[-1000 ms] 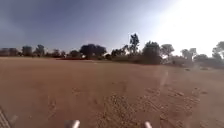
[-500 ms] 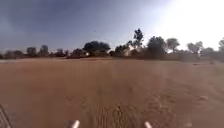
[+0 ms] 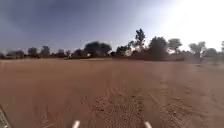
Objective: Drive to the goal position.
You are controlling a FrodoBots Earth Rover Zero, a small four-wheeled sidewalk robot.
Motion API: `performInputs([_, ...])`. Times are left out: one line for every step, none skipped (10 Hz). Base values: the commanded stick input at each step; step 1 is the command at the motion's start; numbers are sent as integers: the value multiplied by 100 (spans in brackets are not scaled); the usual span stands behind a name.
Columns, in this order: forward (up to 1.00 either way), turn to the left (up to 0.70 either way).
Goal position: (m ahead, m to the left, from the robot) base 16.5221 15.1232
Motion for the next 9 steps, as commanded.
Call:
performInputs([100, 0])
performInputs([100, 0])
performInputs([100, 0])
performInputs([100, 0])
performInputs([100, 0])
performInputs([100, 0])
performInputs([100, 0])
performInputs([100, 0])
performInputs([100, 0])
